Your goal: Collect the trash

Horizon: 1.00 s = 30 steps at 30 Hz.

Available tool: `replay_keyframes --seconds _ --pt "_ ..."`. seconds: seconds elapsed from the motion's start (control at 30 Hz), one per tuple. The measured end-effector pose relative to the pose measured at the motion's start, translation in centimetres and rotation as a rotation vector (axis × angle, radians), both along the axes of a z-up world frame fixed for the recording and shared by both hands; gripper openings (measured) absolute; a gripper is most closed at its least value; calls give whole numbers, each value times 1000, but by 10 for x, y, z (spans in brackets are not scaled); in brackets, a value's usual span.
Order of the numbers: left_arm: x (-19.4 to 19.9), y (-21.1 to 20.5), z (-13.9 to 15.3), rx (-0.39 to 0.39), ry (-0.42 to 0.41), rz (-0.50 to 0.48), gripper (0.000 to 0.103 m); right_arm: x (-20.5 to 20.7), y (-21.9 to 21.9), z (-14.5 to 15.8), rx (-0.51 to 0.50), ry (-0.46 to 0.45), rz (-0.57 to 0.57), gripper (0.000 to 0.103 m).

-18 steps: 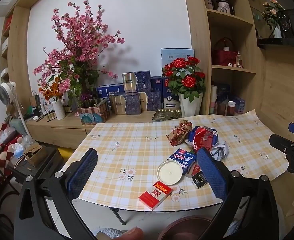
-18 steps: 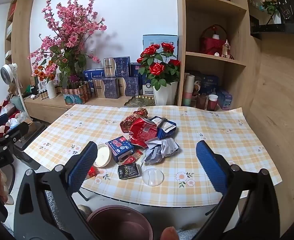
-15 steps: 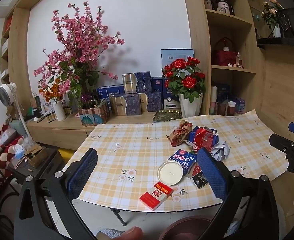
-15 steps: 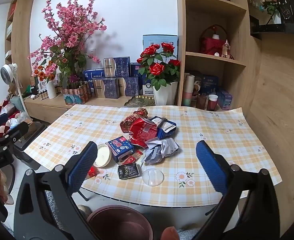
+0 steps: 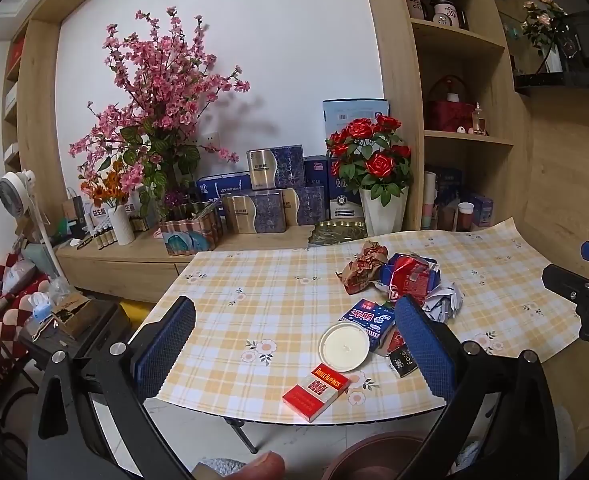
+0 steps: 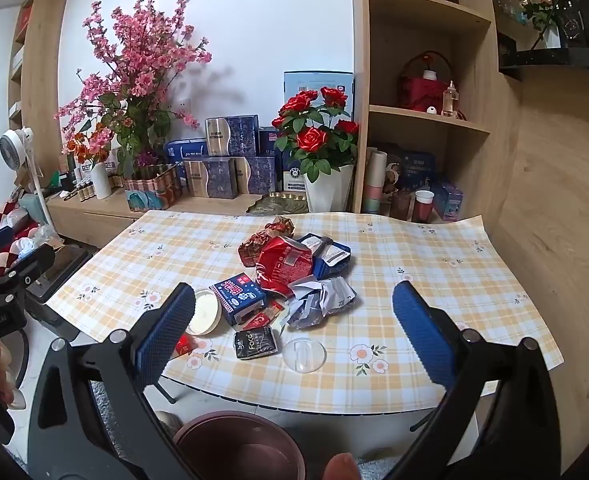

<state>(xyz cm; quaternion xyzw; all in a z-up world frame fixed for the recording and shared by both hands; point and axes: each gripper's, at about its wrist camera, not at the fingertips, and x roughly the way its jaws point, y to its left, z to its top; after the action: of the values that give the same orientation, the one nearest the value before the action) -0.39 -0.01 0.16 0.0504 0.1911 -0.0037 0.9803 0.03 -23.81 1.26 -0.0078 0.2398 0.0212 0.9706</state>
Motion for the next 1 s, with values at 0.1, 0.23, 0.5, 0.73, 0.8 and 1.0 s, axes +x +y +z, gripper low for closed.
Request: replay_keyframes --seconds 0.1,0.23,0.5,0.73,0.8,1.0 --pt "0 0 0 1 -1 -1 98 0 0 -1 -3 -2 -3 97" --pt "-1 0 5 0 -2 -2 98 -2 -2 2 -4 -4 -5 97" --pt "-1 -1 4 3 -3 -1 98 -2 -1 4 -7 -5 -5 97" --pt "0 -2 3 5 -4 0 98 -2 -1 4 -9 -6 -5 97" --pt "-1 -2 3 5 -4 -1 98 -2 0 4 -10 -6 -5 97" --pt "-1 -1 3 5 -3 -1 98 -2 -1 4 -9 -5 -5 97"
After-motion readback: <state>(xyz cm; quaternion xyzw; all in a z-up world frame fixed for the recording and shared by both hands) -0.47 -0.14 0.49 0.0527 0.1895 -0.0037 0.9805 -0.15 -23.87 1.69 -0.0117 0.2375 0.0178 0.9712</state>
